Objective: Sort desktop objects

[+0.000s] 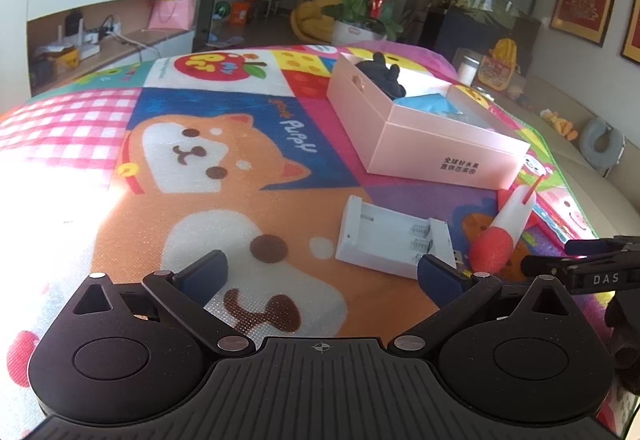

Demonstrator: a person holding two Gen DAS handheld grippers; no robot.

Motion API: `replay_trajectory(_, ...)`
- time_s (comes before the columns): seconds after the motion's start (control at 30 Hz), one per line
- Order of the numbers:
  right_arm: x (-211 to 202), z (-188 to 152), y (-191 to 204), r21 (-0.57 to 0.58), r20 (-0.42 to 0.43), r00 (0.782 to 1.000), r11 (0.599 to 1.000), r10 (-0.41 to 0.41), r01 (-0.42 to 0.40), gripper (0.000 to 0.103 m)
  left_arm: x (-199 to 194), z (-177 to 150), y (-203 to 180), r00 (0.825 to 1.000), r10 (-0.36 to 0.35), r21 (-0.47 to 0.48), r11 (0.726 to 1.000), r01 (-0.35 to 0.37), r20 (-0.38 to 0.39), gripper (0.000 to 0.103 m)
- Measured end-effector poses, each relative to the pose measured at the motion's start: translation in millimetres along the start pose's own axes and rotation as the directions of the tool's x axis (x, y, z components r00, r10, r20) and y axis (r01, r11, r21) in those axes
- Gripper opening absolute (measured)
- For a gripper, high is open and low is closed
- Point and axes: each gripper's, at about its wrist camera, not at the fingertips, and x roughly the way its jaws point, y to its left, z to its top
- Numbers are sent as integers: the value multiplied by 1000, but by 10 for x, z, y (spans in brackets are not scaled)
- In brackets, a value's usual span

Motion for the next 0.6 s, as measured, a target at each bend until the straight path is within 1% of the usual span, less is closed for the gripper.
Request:
replay_trajectory(0.07,-21,-8,-38,20,3,1000,1000,-9,9,103,27,6,-64,999,30,36,999,-29,-16,103)
replay_trajectory(0.13,-48,-6,-50,34,10,1000,999,-9,9,103,73,11,-157,997,74,92,993,-70,-37,103)
replay_trajectory(0.23,-78,55,-40,58,29,999,998,30,-32,103,123,-7,-261,991,119,163,981,-108,-59,103)
replay_trajectory(0.33,-4,121,84,10,43,999,1000,-22,22,102,111,-17,-241,992,114,154,983,-104,-58,103)
replay_trajectory(0.37,28,133,114,-3,45,998,999,-43,43,99,108,-17,-234,992,111,150,983,-102,-57,103)
replay_trajectory(0.4,64,144,133,-11,40,997,998,-66,67,93,106,-18,-231,992,110,147,984,-101,-56,103)
replay_trajectory(0.43,102,161,130,-4,31,996,996,-87,87,92,106,-17,-232,992,110,147,984,-101,-57,103)
replay_trajectory(0.5,124,183,72,39,25,994,994,-103,102,92,114,-14,-255,991,121,156,981,-111,-61,103)
replay_trajectory(0.57,121,156,14,69,27,994,992,-110,108,93,128,-4,-284,989,134,167,978,-121,-64,103)
replay_trajectory(0.6,112,133,-25,90,27,994,991,-105,102,95,133,3,-286,989,132,166,979,-120,-66,103)
